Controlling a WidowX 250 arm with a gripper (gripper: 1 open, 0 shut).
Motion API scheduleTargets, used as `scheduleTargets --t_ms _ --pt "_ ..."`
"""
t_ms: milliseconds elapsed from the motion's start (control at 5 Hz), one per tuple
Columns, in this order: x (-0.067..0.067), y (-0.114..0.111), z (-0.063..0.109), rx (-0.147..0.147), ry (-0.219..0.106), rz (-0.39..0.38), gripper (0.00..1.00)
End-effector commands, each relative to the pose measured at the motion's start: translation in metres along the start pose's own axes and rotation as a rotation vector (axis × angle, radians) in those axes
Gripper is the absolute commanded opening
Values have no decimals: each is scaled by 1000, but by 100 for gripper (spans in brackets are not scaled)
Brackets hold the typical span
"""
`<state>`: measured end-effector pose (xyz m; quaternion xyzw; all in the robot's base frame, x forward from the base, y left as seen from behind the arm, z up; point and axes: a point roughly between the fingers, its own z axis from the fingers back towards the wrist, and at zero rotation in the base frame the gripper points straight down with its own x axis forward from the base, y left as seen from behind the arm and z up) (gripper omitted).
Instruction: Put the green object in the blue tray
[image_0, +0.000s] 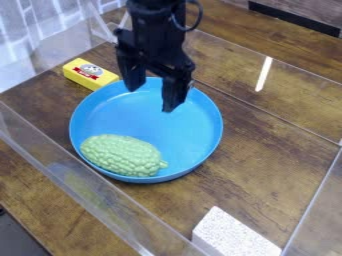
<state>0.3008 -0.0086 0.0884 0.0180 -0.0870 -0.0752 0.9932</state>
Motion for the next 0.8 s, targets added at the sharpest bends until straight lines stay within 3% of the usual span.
scheduleTargets --t_ms 0,200,600 --pt "18 -4 1 -4 -49 16 100" --pt "26 -12 -9 -12 -51 25 100" --pt "41 9 -1 -17 -68 5 100"
